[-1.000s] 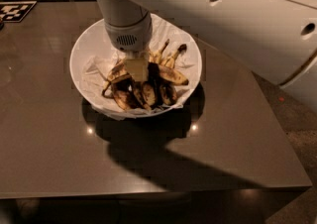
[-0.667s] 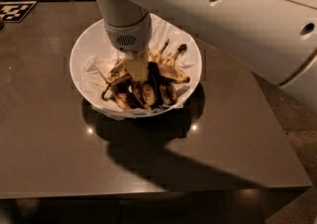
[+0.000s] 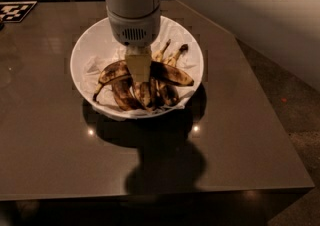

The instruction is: Pick banana from white bowl

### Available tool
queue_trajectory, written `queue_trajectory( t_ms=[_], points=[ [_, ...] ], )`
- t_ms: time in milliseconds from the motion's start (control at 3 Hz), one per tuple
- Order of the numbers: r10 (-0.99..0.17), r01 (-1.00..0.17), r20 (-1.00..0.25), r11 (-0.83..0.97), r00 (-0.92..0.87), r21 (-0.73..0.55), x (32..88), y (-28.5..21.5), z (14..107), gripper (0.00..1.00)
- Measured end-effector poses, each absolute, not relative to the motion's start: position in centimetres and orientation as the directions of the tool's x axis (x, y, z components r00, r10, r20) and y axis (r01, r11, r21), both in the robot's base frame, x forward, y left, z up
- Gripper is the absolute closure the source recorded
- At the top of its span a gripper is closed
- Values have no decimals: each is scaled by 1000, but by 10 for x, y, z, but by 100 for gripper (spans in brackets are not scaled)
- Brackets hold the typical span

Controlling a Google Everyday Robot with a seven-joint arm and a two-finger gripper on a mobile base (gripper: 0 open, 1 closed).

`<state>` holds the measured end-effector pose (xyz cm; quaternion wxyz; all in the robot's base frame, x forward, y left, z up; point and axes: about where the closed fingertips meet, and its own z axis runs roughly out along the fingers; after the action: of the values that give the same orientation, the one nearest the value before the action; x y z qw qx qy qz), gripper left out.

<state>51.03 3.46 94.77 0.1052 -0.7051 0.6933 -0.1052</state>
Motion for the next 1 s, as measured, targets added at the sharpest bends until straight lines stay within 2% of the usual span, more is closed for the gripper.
queue_trajectory(
  t_ms=[1000],
  points=[
    [-992,-929,-45,-93,117,-357,458,26,999,100]
  ],
)
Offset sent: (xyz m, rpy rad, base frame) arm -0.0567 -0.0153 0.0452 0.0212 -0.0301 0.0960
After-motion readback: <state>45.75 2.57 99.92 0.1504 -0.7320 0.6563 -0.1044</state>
